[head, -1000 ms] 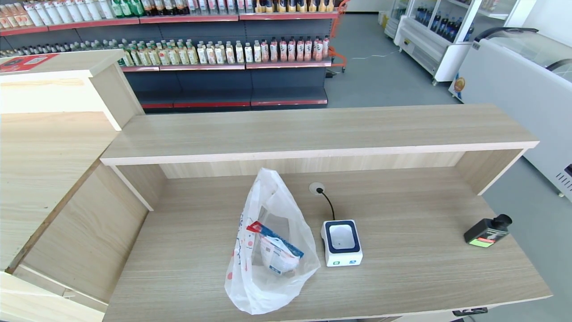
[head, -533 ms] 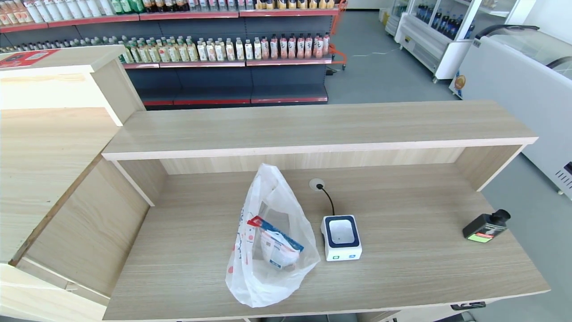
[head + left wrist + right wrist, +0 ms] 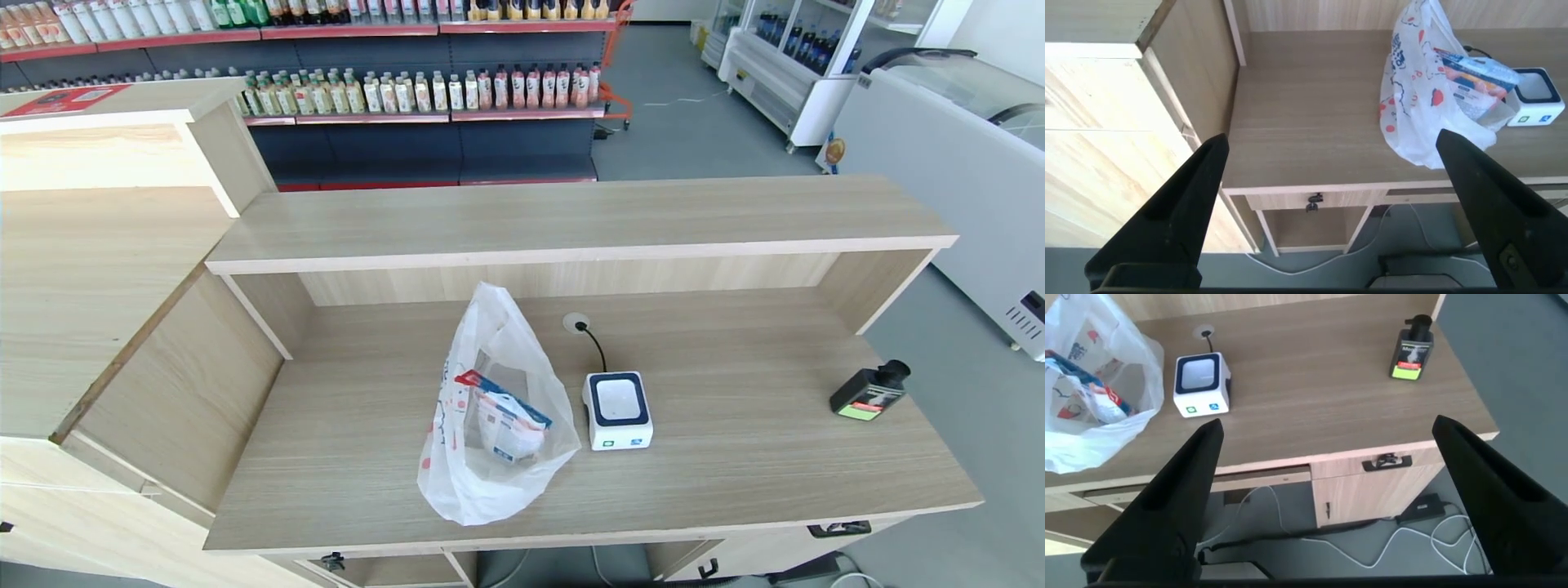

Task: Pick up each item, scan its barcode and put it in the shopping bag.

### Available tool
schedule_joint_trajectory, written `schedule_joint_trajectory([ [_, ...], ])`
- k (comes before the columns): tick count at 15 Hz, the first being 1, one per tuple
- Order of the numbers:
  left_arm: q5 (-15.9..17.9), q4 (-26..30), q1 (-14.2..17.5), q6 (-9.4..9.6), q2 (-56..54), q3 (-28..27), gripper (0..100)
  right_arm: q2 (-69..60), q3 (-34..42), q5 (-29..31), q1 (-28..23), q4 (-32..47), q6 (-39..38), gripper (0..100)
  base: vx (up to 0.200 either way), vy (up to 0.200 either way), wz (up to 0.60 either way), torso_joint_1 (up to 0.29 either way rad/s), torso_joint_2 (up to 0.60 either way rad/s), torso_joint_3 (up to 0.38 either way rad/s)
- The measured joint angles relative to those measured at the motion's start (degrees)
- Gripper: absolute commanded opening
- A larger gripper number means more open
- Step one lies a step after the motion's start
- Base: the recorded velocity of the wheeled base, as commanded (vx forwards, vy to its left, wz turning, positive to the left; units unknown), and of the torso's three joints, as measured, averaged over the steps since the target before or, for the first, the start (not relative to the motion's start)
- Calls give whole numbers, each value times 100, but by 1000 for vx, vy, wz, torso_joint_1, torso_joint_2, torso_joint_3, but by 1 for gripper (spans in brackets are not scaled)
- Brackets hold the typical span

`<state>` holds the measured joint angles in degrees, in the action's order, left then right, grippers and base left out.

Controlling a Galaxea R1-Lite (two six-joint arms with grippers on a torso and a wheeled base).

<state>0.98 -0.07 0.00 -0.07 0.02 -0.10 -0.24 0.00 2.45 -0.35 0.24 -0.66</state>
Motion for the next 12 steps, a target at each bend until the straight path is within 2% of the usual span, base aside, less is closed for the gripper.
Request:
schedule_joint_trajectory([
  [12,0,0,0,15,0,0,100,6,0,1,0,-4,-56,100,0,-200,0,4,2,2],
])
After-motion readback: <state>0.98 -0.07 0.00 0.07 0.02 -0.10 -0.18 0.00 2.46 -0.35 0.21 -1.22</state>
